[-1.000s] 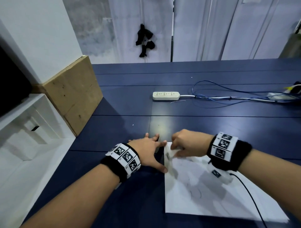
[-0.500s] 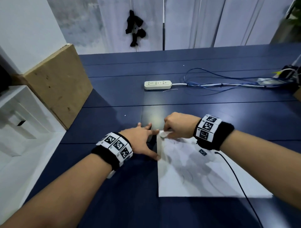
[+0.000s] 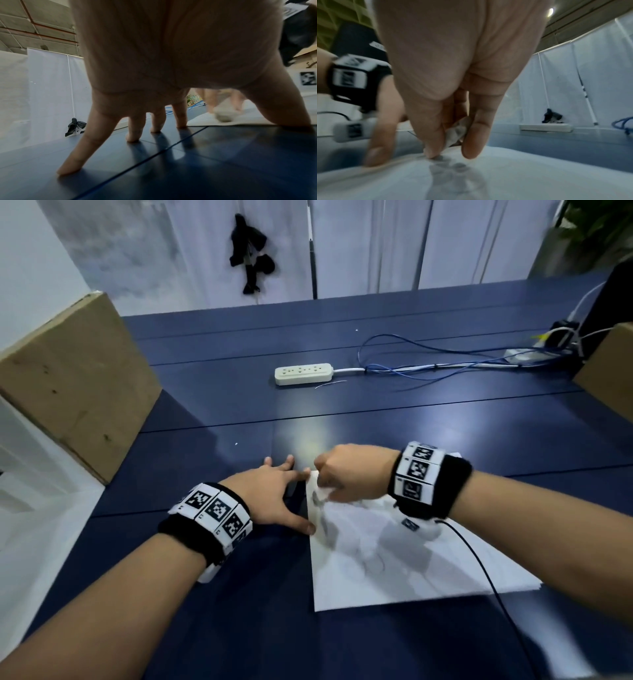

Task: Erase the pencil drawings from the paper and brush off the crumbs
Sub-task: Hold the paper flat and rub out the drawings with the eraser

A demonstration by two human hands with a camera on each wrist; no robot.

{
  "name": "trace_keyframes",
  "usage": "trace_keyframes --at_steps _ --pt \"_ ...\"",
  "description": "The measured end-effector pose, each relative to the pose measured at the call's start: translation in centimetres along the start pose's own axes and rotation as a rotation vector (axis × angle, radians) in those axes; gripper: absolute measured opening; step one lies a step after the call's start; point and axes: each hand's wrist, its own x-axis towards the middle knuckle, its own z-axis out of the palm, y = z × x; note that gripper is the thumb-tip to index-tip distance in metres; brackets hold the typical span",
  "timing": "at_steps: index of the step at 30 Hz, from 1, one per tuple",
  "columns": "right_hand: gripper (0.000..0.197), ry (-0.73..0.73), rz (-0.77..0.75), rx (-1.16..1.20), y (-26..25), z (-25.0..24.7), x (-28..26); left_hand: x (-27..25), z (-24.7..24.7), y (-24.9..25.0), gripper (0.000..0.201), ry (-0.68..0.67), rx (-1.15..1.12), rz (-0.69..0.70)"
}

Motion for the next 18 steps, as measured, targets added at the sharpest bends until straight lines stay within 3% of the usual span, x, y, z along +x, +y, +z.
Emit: trace_keyframes --at_steps 4,9,15,18 --pt "0.023 -0.046 -0.106 0.026 -0.4 0.2 -0.4 -0.1 -0.1 0.2 0.117 0.003 0.005 -0.002" --pt "0.032 0.062 0.112 0.052 1.0 -0.5 1.0 -0.3 -0.2 0.2 0.119 -0.017 0.003 -0.007" --pt "0.022 -0.037 -0.102 0.092 -0.4 0.4 -1.2 -0.3 -0.2 0.4 0.117 0.004 -0.015 -0.007" --pt "0.023 0.024 0.025 0.076 0.8 -0.2 0.2 -0.3 -0.3 0.5 0.118 -0.007 -0.012 -0.008"
